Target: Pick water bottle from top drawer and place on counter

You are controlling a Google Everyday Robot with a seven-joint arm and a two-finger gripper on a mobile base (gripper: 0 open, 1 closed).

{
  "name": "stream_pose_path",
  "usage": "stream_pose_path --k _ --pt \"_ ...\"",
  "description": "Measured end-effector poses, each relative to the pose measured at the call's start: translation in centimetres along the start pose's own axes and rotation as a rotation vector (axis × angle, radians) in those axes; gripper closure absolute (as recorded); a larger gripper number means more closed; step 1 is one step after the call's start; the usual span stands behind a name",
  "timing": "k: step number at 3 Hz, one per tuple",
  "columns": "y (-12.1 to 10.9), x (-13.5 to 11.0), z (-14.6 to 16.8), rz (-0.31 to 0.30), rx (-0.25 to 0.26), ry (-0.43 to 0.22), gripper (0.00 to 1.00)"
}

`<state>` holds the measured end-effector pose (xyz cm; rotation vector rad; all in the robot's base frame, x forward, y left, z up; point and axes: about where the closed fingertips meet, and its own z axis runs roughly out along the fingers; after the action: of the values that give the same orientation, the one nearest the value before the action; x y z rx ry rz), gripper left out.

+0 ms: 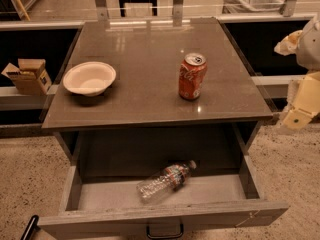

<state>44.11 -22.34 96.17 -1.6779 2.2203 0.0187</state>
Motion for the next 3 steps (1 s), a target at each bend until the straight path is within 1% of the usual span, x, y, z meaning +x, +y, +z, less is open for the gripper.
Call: stream_pose_path --k 1,2,3 --pt "0.0 0.0 0.0 0.0 0.0 0.0 0.0" --pt "1.6 -0.7 3.4 -0.079 -0.045 -0.036 0.0" --pt "4.7 -1.6 8.5 -0.206 -0.109 -0.07 0.18"
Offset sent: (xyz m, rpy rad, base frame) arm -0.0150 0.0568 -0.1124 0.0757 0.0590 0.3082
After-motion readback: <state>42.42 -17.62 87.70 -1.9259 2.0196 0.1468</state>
